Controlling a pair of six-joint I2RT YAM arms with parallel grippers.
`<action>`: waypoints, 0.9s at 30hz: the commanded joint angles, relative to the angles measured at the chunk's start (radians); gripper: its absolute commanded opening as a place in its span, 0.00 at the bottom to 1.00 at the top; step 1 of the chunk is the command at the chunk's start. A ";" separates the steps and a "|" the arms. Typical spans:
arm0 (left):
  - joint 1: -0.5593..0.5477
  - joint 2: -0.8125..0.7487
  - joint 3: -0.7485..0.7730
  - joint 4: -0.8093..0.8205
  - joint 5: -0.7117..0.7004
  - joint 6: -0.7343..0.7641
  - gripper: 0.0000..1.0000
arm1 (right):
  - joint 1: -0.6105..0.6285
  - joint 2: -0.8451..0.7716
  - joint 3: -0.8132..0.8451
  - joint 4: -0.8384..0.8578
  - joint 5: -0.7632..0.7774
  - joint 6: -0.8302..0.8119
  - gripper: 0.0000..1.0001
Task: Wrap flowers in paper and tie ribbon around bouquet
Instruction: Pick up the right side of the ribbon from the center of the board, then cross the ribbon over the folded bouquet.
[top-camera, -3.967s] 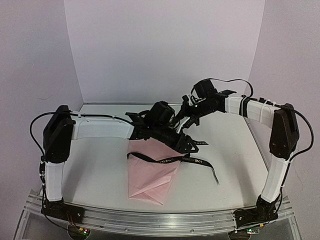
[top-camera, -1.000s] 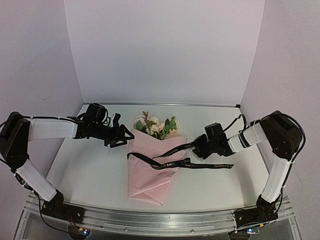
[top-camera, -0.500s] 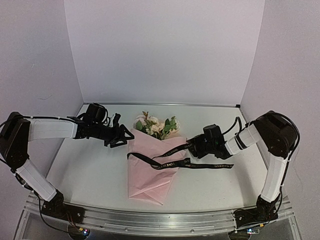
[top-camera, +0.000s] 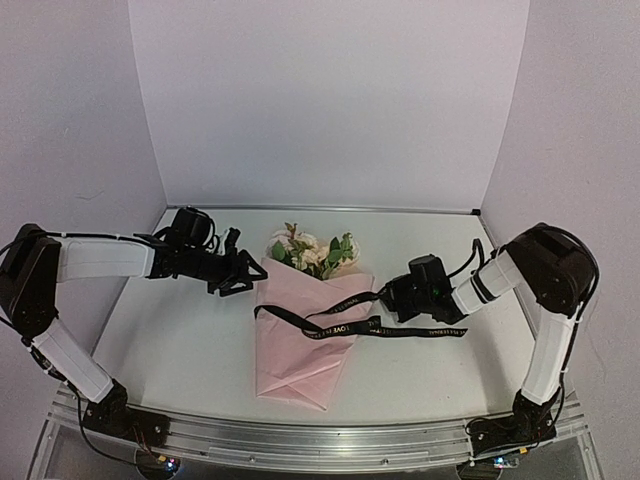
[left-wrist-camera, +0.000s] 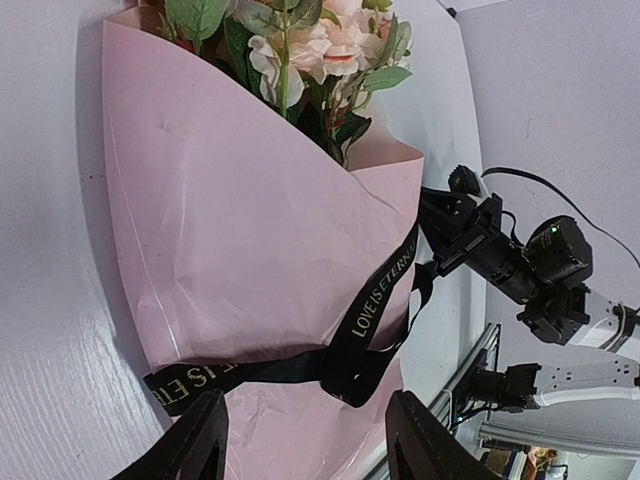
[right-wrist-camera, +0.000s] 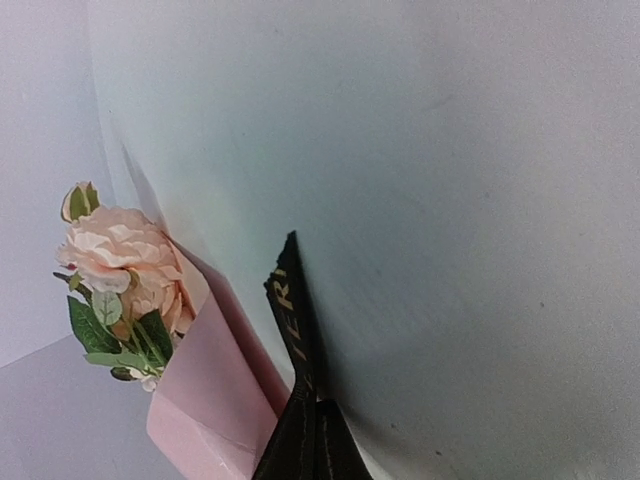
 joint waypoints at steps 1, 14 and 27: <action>0.009 -0.018 -0.012 0.011 -0.002 0.002 0.56 | 0.003 -0.147 0.032 -0.138 0.045 -0.146 0.00; -0.015 0.038 0.113 -0.196 -0.098 0.206 0.51 | 0.015 -0.238 0.516 -0.666 -0.404 -0.647 0.00; -0.170 0.205 0.349 -0.437 -0.289 0.451 0.47 | 0.142 -0.241 0.781 -0.971 -0.690 -0.757 0.00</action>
